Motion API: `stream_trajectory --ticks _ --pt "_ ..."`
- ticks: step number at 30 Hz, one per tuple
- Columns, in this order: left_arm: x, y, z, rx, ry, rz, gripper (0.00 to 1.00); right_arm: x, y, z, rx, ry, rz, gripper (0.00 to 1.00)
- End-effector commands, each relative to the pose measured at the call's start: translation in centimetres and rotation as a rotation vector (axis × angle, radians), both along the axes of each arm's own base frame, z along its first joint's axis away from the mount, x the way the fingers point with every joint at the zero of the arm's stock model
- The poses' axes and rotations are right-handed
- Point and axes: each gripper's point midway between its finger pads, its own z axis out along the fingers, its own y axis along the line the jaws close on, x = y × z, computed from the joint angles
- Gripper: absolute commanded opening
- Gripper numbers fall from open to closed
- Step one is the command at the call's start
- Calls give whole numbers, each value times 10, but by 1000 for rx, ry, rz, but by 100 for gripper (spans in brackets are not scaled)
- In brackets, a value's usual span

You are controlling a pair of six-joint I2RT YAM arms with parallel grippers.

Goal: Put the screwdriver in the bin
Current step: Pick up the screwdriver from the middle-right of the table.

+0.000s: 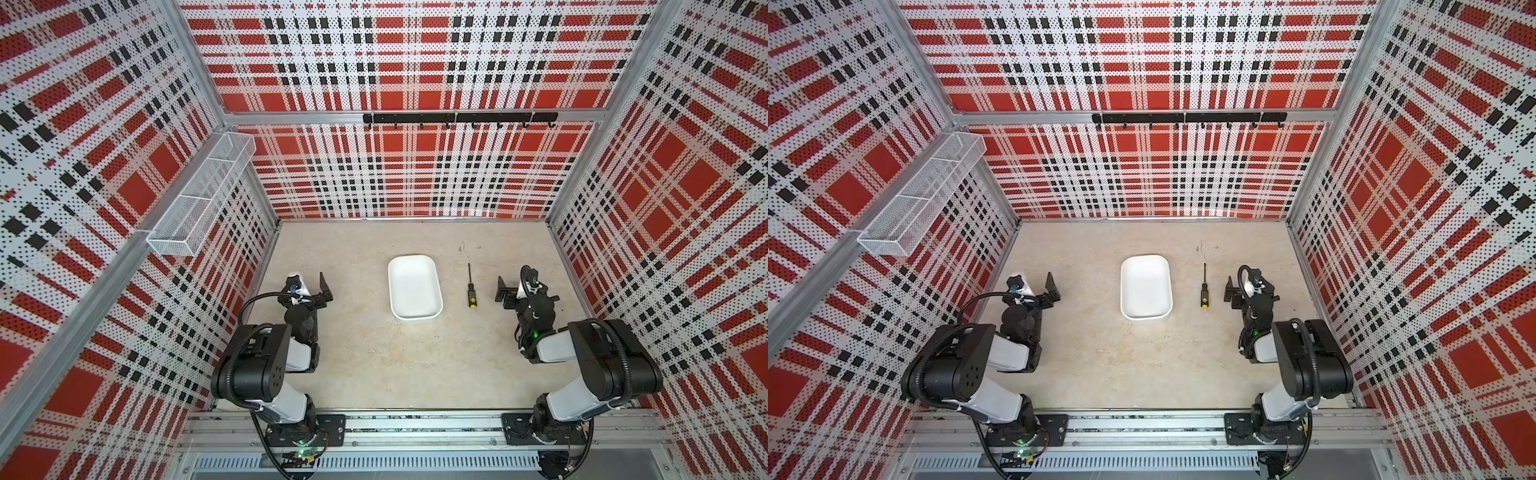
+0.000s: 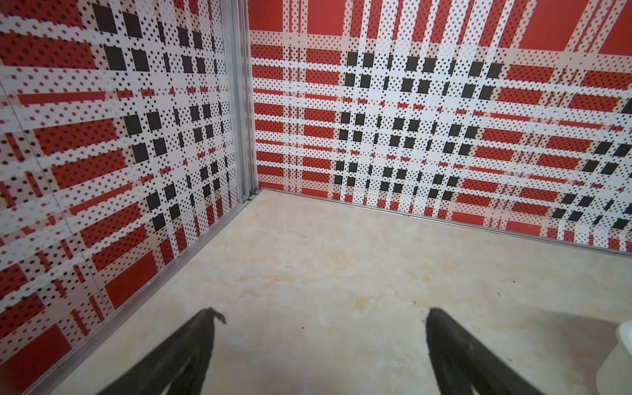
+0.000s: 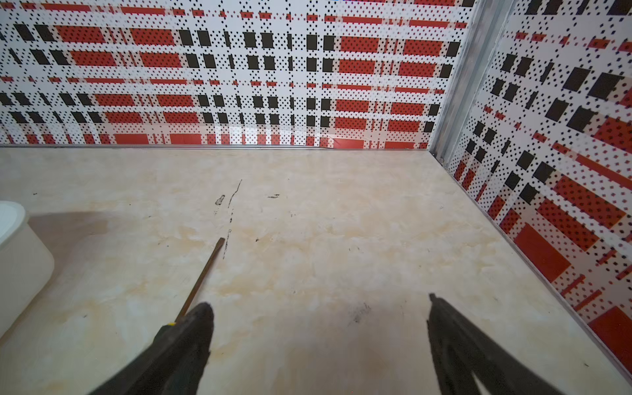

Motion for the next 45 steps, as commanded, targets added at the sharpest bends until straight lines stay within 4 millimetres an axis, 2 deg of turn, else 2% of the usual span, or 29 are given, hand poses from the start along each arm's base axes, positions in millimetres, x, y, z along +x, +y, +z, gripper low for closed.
stream_trajectory --ticks 1,15,27,30,35,41,45 --pt "1 0 3 5 -7 5 98 4 -3 5 -1 -13 -8 100" --pt "0 -2 3 15 -7 14 98 2 -8 6 1 -21 -37 100" --pt "5 -10 16 46 11 -8 98 2 -15 15 11 -26 -80 100" --pt "9 -20 24 67 28 -52 98 4 -18 22 11 -5 -96 100" --pt "18 -45 49 80 27 -162 98 12 -14 37 41 94 -88 100" --pt "20 -74 68 23 20 -285 98 17 2 55 109 269 -21 100" --pt "14 -100 74 -13 13 -387 98 14 18 53 144 448 47 100"
